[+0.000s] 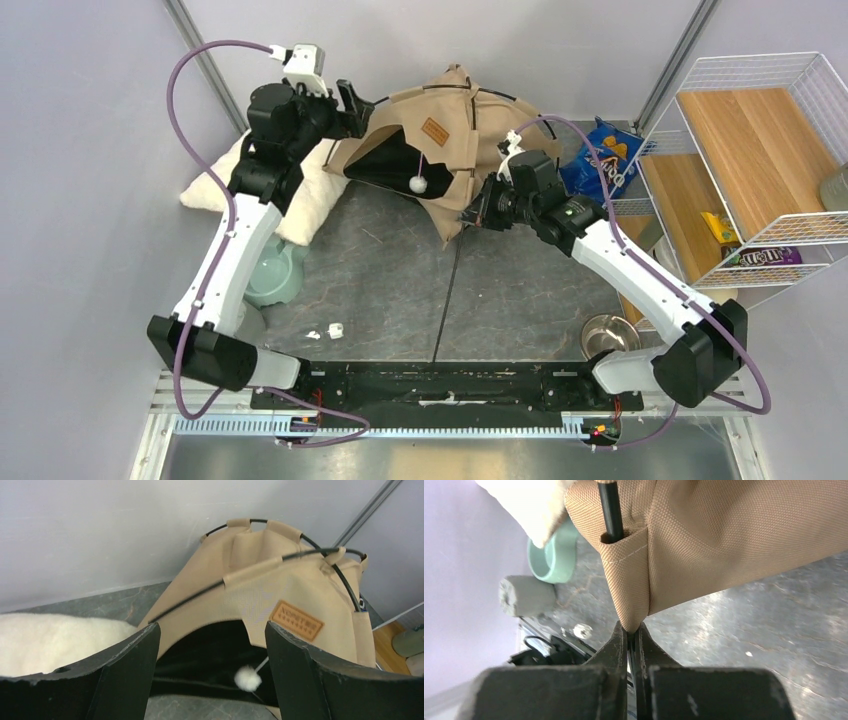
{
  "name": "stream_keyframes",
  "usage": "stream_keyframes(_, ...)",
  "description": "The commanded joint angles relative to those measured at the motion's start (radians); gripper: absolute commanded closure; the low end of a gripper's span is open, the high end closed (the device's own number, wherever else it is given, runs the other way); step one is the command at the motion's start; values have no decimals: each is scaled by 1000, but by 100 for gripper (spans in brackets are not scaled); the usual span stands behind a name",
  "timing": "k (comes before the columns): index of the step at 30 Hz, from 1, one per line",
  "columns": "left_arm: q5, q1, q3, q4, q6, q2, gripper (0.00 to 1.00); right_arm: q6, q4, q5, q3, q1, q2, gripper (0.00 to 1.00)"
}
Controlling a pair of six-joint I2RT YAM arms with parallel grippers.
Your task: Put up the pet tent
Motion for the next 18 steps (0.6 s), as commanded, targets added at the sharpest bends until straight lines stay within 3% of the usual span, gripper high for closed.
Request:
stream_keyframes(1,-51,0,-90,-36,-55,-79,18,148,194,59,16,0,15,100)
stream_keyframes(9,-88,0,-196,-88,-82,-137,20,237,245,190,117,-1,55,100)
stream_keyframes(13,4,0,-238,-76,-120,-162,20,279,250,252,168,-7,93,100)
stream_keyframes(18,241,0,-313,-20,-188,-200,20,284,228,276,261,-17,161,100)
